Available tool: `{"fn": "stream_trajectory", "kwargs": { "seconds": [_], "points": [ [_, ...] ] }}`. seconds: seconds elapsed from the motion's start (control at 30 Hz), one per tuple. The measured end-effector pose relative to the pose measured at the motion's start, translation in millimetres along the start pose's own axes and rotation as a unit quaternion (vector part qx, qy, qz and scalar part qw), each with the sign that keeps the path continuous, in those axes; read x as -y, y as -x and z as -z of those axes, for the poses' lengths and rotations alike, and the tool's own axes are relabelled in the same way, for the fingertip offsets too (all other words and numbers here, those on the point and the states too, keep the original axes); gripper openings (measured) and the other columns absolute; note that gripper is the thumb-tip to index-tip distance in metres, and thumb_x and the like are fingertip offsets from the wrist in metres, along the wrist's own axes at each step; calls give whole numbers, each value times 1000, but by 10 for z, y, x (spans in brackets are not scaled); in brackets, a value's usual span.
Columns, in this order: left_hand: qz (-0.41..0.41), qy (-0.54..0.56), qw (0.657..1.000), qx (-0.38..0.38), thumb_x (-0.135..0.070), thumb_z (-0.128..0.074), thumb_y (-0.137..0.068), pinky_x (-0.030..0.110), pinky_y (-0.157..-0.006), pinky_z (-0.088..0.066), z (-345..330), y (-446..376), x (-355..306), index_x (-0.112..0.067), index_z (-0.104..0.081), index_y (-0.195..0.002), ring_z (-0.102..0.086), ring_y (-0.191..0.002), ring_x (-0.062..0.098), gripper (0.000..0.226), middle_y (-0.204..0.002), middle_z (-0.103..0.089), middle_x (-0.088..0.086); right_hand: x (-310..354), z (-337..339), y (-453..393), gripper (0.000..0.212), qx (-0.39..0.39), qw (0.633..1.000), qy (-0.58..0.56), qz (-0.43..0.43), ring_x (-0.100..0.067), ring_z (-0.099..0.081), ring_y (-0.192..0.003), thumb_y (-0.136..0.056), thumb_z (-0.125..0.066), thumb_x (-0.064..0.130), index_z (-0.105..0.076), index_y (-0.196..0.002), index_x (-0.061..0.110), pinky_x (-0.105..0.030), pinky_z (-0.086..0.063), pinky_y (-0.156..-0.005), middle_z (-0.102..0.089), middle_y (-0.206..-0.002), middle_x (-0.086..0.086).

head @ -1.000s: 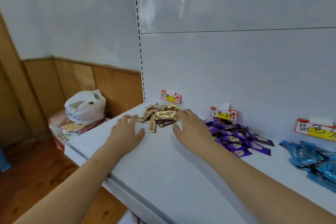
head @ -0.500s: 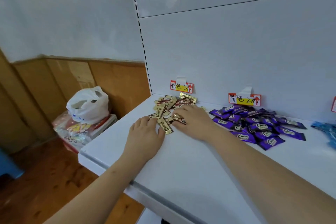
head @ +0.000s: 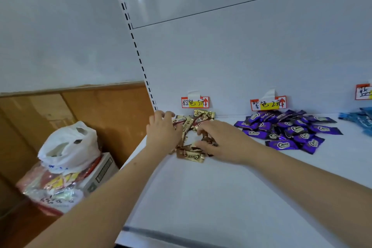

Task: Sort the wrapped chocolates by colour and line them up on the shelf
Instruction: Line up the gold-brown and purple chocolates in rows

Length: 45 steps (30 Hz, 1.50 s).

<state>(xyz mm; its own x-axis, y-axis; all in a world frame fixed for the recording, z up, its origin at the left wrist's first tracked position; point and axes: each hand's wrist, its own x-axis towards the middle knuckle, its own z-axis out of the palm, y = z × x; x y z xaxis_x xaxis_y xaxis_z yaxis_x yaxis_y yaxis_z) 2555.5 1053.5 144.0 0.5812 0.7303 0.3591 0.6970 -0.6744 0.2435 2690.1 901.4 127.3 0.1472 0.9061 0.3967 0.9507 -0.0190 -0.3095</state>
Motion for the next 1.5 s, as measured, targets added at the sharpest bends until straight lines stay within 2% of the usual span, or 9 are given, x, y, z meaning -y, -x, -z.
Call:
{"fn": "stream_trajectory", "kwargs": {
  "seconds": [0.13,0.33,0.5,0.67,0.77,1.07,1.2,1.33,1.5],
  "points": [
    [-117,22,984,133,-41,-41,-101,44,-112,-28,-188,-332,165,-32,-32,-150,-29,-142,25,51,-157,-28,-1,-64,-2,-35,57,-41,999,19,3,-9,-40,-121,-95,-27,61,-43,-140,29,-30,-34,-101,-44,-139,13],
    [-144,193,963,119,-42,-35,-86,42,-101,-38,-243,-222,310,-39,-65,-116,-51,-118,11,42,-126,-59,-16,-235,-35,-221,53,-45,990,87,-99,-17,-43,-128,-100,-30,52,-45,-143,23,-36,-35,-104,-46,-142,5],
    [-30,377,916,135,-5,-39,-95,22,-46,-39,-103,-181,340,-21,-71,-90,-48,-50,9,36,-78,-60,-10,-99,-304,-721,38,-40,976,32,-213,-24,-53,-115,-100,-45,35,-55,-132,17,-40,-45,-97,-60,-126,-6],
    [-57,215,967,123,-27,-54,-93,35,-101,-40,-237,-377,395,-27,-53,-135,-44,-120,21,43,-128,-50,1,-154,-313,-696,30,21,987,47,-154,-19,-45,-114,-98,-49,38,-62,-122,28,-37,-39,-100,-53,-116,1],
    [-68,138,978,143,-39,-51,-94,37,-107,-29,-299,-434,366,-32,-48,-141,-31,-132,25,48,-139,-44,1,-233,-222,-662,13,36,982,-72,-173,-14,-45,-107,-91,-61,29,-65,-102,35,-31,-37,-93,-51,-110,2],
    [-53,143,974,170,-45,-65,-80,42,-98,-44,-302,-643,151,-41,-64,-112,-48,-114,27,32,-112,-53,3,-272,-207,-664,33,14,955,-198,-221,-11,-57,-92,-88,-63,9,-59,-115,28,-25,-47,-79,-59,-102,3],
    [-55,151,976,145,-38,-69,-85,34,-93,-42,-342,-636,196,-30,-61,-105,-46,-108,20,23,-114,-53,1,-278,-174,-644,30,-24,955,-193,-224,-11,-60,-85,-88,-61,4,-67,-100,32,-27,-51,-74,-62,-92,6],
    [-69,301,934,180,-17,-71,-88,11,-65,-44,-241,-630,361,-20,-61,-103,-58,-81,9,18,-98,-64,-3,-254,-151,-619,23,-70,949,-223,-210,-3,-64,-90,-91,-65,16,-70,-88,38,-22,-49,-80,-70,-92,14],
    [22,454,872,180,-10,-64,-93,21,-56,-46,-161,-689,461,-17,-68,-103,-56,-61,11,13,-81,-64,7,-309,-169,-646,18,-123,917,-301,-231,-12,-70,-90,-95,-62,18,-71,-90,32,-37,-52,-93,-75,-92,7]
  ]
}}
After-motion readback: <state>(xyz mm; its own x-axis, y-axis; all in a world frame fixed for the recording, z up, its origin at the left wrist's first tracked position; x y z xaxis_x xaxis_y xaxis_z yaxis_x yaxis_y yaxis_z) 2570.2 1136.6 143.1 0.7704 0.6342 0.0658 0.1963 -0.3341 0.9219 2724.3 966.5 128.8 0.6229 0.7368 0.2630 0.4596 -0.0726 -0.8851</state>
